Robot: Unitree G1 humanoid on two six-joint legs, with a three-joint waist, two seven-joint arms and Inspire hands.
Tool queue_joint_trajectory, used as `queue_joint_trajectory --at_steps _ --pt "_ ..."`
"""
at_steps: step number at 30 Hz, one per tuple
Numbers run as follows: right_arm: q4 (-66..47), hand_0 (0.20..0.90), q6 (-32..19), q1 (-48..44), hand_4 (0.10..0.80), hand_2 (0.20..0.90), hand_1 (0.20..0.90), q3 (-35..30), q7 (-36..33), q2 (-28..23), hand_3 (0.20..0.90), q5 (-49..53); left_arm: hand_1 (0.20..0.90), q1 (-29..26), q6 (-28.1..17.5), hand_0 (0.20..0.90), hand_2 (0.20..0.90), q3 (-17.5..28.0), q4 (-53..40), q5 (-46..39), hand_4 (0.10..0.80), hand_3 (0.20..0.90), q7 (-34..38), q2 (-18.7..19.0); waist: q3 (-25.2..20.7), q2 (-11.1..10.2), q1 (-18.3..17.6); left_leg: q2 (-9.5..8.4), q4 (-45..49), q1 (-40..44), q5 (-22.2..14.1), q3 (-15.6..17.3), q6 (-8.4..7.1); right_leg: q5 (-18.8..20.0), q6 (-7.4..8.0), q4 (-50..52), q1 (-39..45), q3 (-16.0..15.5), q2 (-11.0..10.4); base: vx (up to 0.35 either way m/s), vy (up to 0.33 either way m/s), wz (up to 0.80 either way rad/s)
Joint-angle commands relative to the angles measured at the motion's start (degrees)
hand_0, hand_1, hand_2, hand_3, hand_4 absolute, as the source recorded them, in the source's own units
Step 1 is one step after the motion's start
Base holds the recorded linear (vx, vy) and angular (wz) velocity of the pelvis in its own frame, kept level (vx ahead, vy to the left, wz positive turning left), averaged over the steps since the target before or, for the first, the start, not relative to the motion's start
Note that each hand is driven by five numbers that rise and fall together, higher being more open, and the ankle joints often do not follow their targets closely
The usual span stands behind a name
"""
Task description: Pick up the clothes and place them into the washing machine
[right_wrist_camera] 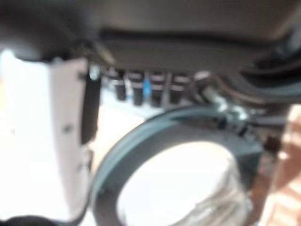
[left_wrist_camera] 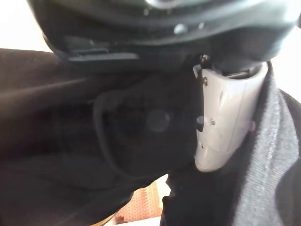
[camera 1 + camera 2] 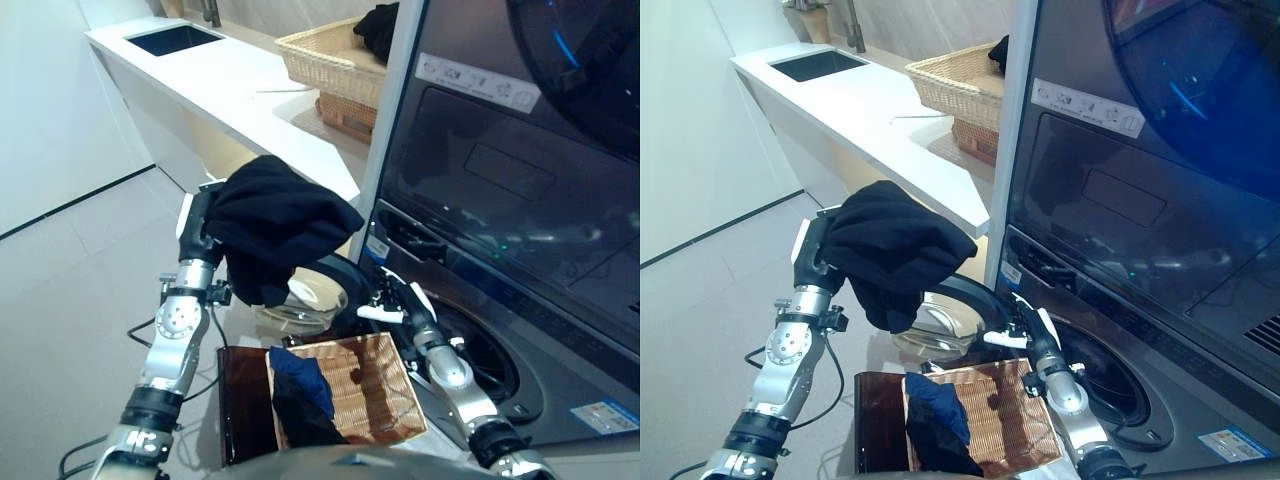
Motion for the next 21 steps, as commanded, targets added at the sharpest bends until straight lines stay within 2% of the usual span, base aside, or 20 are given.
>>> queue_joint_trajectory --at_steps 1,3,9,13,21 --pt "-5.12 0.9 -6.55 -8.24 0.8 0.9 0.9 -1.61 -1.91 -1.39 0.9 -3.84 0.2 -5.4 -6.2 0.2 0.2 1.3 0.28 6.36 0.3 0.2 3.17 3.66 -4.16 -1.42 1.46 -0.37 0.75 2.17 -4.23 1.98 -3.2 -1.85 -0.05 2.28 -0.56 -2.5 1.07 0.0 0.0 0.0" --pt "-5.37 0.9 -6.0 -8.4 0.8 0.9 0.9 -1.92 -2.42 -1.98 0.9 -5.96 0.2 -5.48 -4.9 0.2 0.2 0.92 1.3 13.1 0.3 0.2 4.4 5.92 -4.19 -1.45 1.53 -0.35 0.75 2.11 -4.23 1.94 -3.21 -1.9 -0.02 2.29 -0.55 -2.54 1.05 0.0 0.0 0.0" --pt "-5.5 0.9 -5.54 -7.63 0.8 0.9 0.9 -3.59 -3.2 -2.62 0.9 -9.02 0.2 -5.14 -3.69 0.2 0.2 1.18 1.87 21.18 0.3 0.2 4.12 9.17 -4.13 -1.55 1.65 -0.44 0.84 1.99 -4.32 1.76 -3.15 -1.96 0.06 2.29 -0.59 -2.57 1.11 0.0 0.0 0.0" --pt "-5.12 0.9 -5.65 -6.91 0.8 0.9 0.9 -4.07 -2.98 -2.59 0.9 -9.3 0.2 -5.55 -2.7 0.2 0.2 0.82 0.68 32.12 0.3 0.2 4.88 14.22 -4.01 -1.55 1.65 -0.42 0.76 2.03 -4.35 1.68 -3.18 -2.02 0.14 2.33 -0.66 -2.63 1.2 0.0 0.0 0.0" --pt "-6.05 0.9 -6.2 -6.03 0.8 0.9 0.9 -4.4 -2.35 -2.57 0.9 -8.16 0.2 -5.48 -2.71 0.2 0.2 0.65 -0.19 34.59 0.3 0.2 4.82 16.64 -3.94 -1.51 1.57 -0.45 0.68 2.06 -4.31 1.68 -3.19 -1.98 0.14 2.31 -0.73 -2.54 1.27 0.0 0.0 0.0"
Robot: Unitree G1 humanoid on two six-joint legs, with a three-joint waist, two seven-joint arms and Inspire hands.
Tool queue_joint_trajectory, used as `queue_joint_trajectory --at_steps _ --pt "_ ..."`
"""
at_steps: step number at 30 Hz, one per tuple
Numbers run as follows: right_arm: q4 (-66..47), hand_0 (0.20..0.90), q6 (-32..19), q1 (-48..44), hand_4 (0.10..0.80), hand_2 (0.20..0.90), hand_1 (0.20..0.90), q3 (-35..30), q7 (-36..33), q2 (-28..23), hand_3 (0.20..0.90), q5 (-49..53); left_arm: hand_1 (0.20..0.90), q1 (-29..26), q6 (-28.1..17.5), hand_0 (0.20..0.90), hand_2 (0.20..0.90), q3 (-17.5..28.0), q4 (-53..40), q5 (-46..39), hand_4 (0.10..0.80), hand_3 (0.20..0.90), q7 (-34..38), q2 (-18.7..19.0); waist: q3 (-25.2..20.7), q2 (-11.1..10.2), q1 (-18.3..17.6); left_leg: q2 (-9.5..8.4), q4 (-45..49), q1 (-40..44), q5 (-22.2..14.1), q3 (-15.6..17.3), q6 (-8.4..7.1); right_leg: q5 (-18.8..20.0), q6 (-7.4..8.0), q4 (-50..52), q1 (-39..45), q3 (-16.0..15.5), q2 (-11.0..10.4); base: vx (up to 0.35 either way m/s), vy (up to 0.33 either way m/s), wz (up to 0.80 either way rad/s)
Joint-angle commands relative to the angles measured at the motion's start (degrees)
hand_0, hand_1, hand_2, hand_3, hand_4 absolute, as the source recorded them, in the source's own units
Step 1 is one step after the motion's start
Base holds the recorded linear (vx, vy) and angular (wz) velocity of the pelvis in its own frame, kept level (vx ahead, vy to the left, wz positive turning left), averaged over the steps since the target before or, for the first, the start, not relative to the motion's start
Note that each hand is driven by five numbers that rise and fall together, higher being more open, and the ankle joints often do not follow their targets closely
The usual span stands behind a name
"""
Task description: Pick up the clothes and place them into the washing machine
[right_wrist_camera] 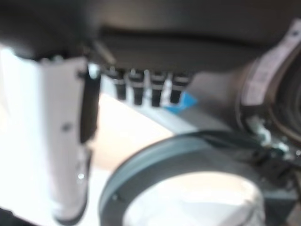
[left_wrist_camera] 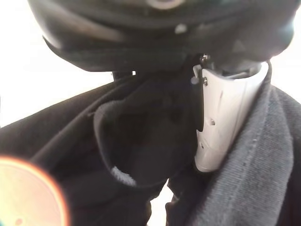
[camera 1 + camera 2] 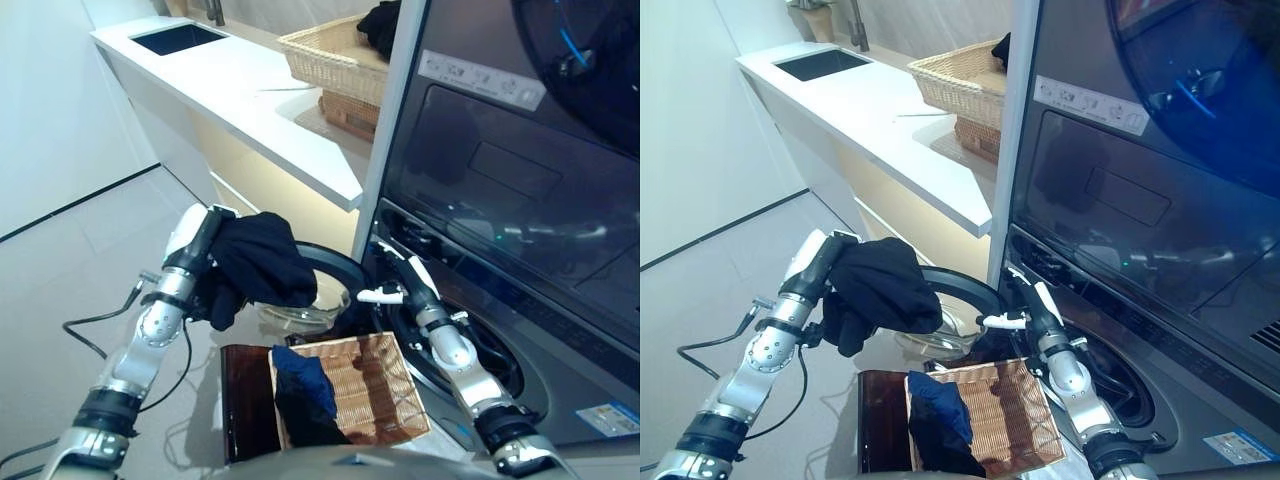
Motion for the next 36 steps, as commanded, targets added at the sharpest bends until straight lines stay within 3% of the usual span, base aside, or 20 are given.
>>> queue_joint_trajectory --at_steps 1,18,36 --pt "-4.3 0.9 -5.8 -3.89 0.8 0.9 0.9 -2.82 -1.66 -0.81 0.9 0.56 0.2 -6.69 -4.53 0.2 0.2 1.02 -2.44 -1.19 0.3 0.2 2.84 4.28 -4.31 -2.01 1.39 -0.47 0.68 2.07 -4.36 1.88 -3.13 -1.94 0.19 2.28 -0.81 -2.3 1.21 0.0 0.0 0.0" --pt "-1.93 0.9 -5.81 -9.26 0.8 0.9 0.9 3.96 3.37 0.14 0.9 3.52 0.2 -7.62 -6.29 0.2 0.2 -1.91 -7.75 -5.7 0.3 0.2 -1.88 2.64 -4.36 -2.03 2.09 -0.42 0.68 2.0 -4.28 1.83 -3.11 -1.79 0.1 2.21 -0.8 -2.34 1.14 0.001 0.0 0.0" --pt "2.03 0.9 -4.89 -13.04 0.8 0.9 0.9 10.75 5.18 3.5 0.9 4.66 0.2 -11.93 -6.66 0.2 0.2 -7.63 -4.6 -13.67 0.3 0.2 -1.9 -3.86 -4.57 -2.1 2.04 -0.43 0.32 2.09 -4.12 2.05 -3.14 -1.61 0.13 1.84 -0.59 -2.25 1.13 0.0 0.0 0.0"
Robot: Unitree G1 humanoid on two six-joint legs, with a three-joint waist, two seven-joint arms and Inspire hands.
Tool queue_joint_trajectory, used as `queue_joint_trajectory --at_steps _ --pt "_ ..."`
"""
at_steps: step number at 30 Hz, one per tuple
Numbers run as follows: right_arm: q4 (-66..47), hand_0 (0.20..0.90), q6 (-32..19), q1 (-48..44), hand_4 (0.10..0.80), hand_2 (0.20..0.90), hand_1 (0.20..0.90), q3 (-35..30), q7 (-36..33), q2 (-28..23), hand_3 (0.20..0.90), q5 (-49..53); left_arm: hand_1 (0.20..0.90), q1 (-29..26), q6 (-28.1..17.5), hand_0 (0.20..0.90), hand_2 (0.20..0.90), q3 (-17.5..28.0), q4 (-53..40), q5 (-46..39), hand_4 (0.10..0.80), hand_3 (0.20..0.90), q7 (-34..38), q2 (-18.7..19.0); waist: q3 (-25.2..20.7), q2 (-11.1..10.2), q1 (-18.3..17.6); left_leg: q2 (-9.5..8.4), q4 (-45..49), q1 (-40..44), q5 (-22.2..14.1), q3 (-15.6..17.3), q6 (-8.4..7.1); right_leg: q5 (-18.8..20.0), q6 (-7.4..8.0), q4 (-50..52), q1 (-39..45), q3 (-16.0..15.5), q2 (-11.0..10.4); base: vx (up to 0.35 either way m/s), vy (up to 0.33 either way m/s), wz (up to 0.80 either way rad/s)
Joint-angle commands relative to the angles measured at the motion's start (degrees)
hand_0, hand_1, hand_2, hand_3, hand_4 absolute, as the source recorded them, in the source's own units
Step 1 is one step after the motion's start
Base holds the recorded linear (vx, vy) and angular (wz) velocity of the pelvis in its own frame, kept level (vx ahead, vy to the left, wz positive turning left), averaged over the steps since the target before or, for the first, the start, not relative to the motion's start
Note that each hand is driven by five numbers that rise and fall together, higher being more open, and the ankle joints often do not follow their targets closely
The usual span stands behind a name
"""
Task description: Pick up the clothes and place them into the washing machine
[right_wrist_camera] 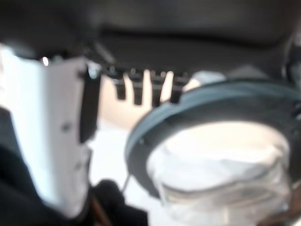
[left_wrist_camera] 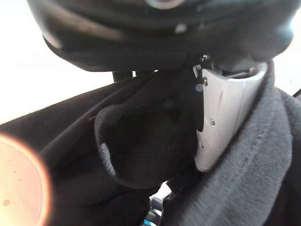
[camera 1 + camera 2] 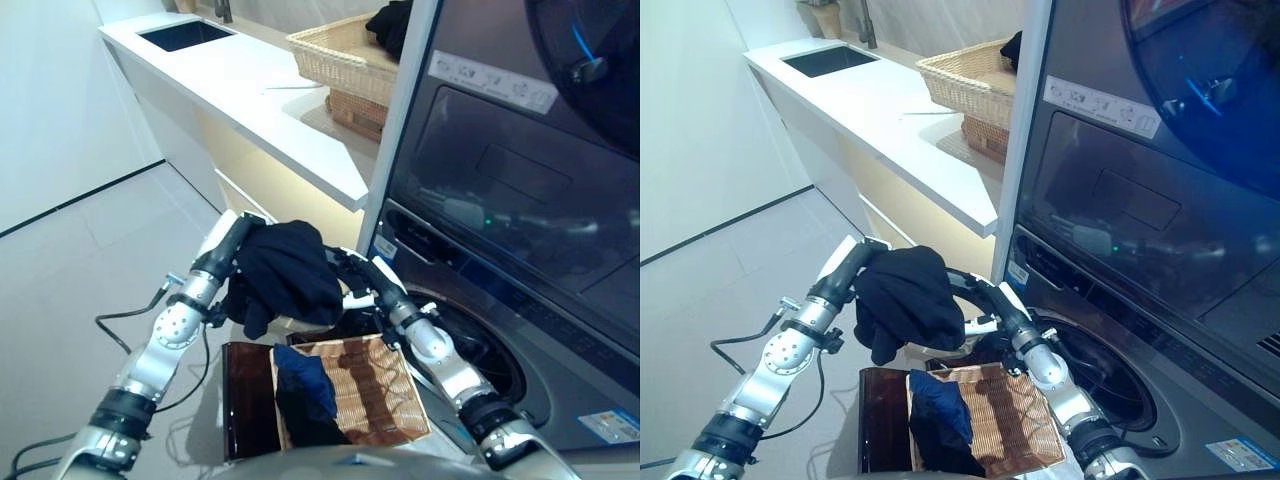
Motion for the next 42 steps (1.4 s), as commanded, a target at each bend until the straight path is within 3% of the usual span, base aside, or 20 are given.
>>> queue_joint_trajectory --at_steps 1,14,34,36,42 --pt "-0.4 0.9 -4.88 -8.02 0.8 0.9 0.9 0.67 -0.42 2.99 0.9 2.32 0.2 -12.12 -6.28 0.2 0.2 -1.11 -1.39 -4.13 0.3 0.2 3.5 -0.99 -4.83 -1.63 0.77 -0.43 0.3 2.06 -4.11 2.02 -3.13 -1.61 0.13 1.73 -0.59 -2.26 1.12 0.0 0.0 0.0" --pt "3.96 0.9 -3.15 -11.53 0.8 0.9 0.9 3.96 -2.57 6.62 0.9 3.55 0.2 -17.96 -5.16 0.2 0.2 -6.5 -0.74 -5.32 0.3 0.2 5.34 -4.37 -5.04 -1.58 0.63 -0.32 0.0 2.47 -3.88 1.88 -3.15 -1.46 0.03 1.56 -0.22 -2.48 1.1 -0.001 -0.001 0.0" --pt "2.38 0.9 -2.83 -12.62 0.8 0.9 0.9 7.67 -1.78 9.03 0.9 7.31 0.2 -18.73 -4.51 0.2 0.2 -9.52 0.38 -5.65 0.3 0.2 6.63 -6.7 -4.69 -1.6 0.5 -0.44 -0.05 2.46 -4.03 1.95 -3.07 -1.38 0.17 1.43 -0.32 -2.29 0.95 0.0 0.0 0.0" --pt "2.15 0.2 -2.88 -12.69 0.3 0.2 0.2 7.65 -1.79 8.85 0.2 7.28 0.2 -18.71 -4.55 0.2 0.2 -9.38 0.55 -5.89 0.3 0.2 6.69 -6.56 -4.64 -1.6 0.53 -0.48 -0.05 2.44 -4.03 1.92 -3.05 -1.37 0.21 1.44 -0.36 -2.39 0.95 0.0 0.0 0.0" --pt "1.71 0.2 -3.42 -12.72 0.3 0.2 0.2 7.69 -1.37 8.38 0.2 8.03 0.2 -18.53 -4.94 0.2 0.2 -8.96 0.75 -6.34 0.3 0.2 7.15 -6.37 -4.68 -1.64 0.62 -0.6 -0.03 2.3 -4.07 1.95 -3.02 -1.34 0.29 1.39 -0.43 -2.38 0.89 0.0 0.0 0.0"
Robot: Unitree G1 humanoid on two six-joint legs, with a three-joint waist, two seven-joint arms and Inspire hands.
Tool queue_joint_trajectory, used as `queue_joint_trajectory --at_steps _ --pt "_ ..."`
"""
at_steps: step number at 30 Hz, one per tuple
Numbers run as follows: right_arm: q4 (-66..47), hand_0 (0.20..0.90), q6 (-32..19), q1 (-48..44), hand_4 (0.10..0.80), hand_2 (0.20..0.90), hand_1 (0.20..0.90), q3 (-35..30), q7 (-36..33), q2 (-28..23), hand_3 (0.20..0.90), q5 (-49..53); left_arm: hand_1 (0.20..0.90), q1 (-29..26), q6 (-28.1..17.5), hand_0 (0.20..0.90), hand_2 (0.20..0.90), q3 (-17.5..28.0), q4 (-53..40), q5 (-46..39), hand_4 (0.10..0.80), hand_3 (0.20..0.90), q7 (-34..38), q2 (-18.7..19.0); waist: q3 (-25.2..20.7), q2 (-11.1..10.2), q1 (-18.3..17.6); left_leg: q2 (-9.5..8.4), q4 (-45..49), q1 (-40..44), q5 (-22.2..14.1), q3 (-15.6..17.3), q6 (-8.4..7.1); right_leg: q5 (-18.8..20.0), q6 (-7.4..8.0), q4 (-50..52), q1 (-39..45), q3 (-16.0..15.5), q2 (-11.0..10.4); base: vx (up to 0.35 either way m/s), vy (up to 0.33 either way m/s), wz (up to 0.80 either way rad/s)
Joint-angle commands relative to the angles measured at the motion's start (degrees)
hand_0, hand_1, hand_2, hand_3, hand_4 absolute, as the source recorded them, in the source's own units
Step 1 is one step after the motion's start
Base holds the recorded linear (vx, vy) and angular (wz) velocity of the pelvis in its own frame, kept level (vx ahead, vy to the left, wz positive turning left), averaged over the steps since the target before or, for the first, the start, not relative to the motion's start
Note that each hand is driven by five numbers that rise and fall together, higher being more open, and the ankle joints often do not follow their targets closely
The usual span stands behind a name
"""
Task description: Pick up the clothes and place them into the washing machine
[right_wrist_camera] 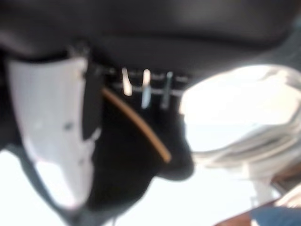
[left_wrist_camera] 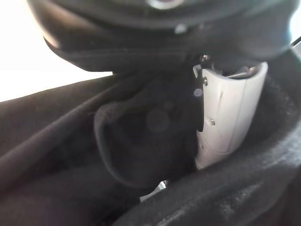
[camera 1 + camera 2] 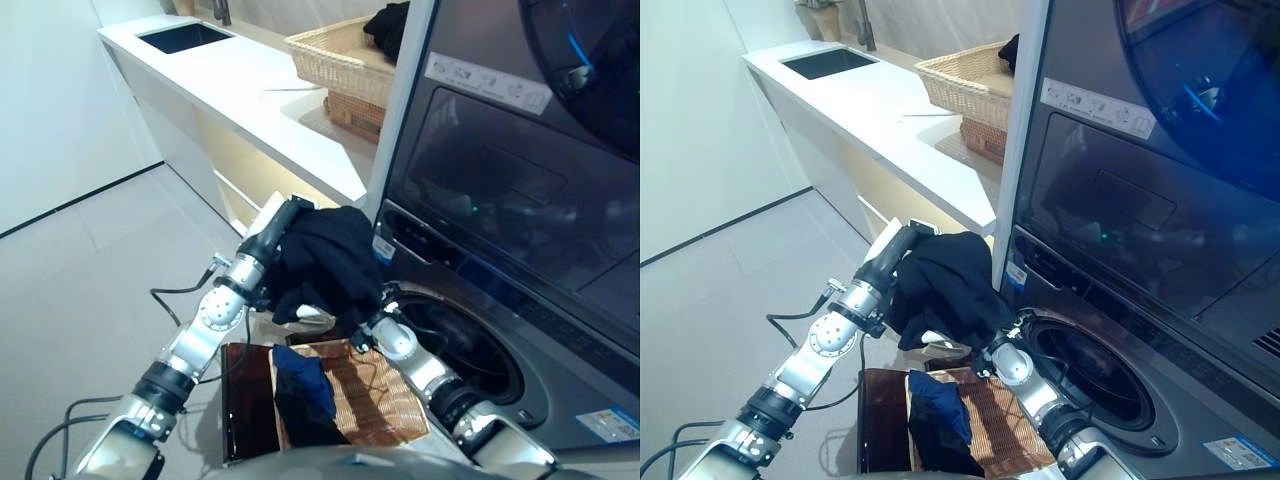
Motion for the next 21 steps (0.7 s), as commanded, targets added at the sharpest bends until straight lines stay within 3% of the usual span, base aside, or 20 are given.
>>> queue_joint_trajectory --at_steps 1,9,21 --pt "-3.22 0.2 -4.8 -7.34 0.3 0.2 0.2 -1.11 -0.92 3.09 0.2 2.96 0.2 -9.88 -5.21 0.2 0.2 0.17 0.51 -3.72 0.3 0.2 4.27 -1.89 -4.58 -1.55 0.7 -0.68 -0.04 2.13 -4.22 1.93 -2.86 -1.37 0.31 1.36 -0.63 -2.25 0.83 0.0 0.0 0.0" --pt "-2.71 0.2 -5.49 -5.83 0.3 0.2 0.2 -2.57 -1.3 3.06 0.2 4.9 0.2 -9.28 -5.43 0.2 0.2 1.08 0.37 -3.41 0.3 0.2 4.74 -1.16 -4.71 -1.52 0.66 -0.7 -0.08 2.28 -4.27 2.05 -2.86 -1.34 0.34 1.28 -0.5 -2.17 0.77 0.0 0.0 0.0" --pt "-2.98 0.2 -6.63 3.38 0.3 0.2 0.2 -11.22 -2.22 0.82 0.2 9.99 0.2 -7.31 -5.16 0.2 0.2 6.03 1.52 -1.44 0.3 0.2 6.6 1.17 -4.61 -1.36 -0.3 -0.7 -0.19 2.48 -4.26 2.46 -3.02 -1.35 0.36 1.33 -0.68 -2.15 0.91 -0.004 0.002 -0.02"
